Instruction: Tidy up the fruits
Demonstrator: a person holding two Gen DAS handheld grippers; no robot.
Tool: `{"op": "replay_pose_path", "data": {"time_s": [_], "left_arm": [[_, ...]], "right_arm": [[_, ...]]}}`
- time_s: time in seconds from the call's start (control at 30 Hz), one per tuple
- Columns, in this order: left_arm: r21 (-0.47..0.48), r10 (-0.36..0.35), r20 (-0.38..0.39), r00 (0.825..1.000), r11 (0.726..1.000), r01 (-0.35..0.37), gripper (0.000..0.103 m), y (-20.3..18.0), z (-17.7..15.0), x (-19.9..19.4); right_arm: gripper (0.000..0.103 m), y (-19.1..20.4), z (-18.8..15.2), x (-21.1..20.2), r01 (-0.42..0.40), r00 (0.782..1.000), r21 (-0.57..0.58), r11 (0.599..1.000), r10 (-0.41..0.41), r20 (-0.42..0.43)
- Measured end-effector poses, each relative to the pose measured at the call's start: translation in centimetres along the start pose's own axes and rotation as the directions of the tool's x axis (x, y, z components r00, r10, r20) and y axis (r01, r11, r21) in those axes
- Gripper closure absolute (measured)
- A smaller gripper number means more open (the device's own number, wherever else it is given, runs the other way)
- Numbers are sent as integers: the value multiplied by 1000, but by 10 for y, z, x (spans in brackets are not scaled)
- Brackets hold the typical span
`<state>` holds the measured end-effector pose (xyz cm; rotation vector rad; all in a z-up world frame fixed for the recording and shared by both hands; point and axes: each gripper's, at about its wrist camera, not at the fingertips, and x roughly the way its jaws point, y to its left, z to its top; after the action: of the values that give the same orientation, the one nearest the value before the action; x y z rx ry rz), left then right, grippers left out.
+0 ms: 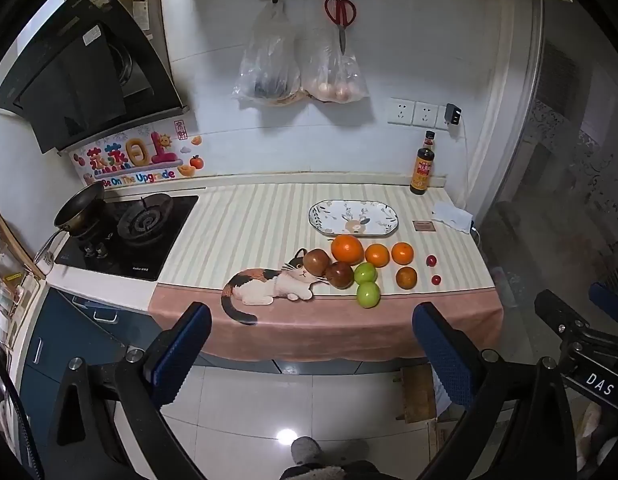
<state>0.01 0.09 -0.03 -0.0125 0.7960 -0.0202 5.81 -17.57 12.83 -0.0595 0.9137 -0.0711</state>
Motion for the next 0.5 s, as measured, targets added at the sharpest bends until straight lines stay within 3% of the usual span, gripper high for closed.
{"op": "replay_pose_path", "data": {"time_s": [0.5], "left_arm": [[29,18,-4,1000,999,-18,0,1,0,4]], "right_arm": [[0,11,7,3,-2,1000,1,1000,2,17]]}}
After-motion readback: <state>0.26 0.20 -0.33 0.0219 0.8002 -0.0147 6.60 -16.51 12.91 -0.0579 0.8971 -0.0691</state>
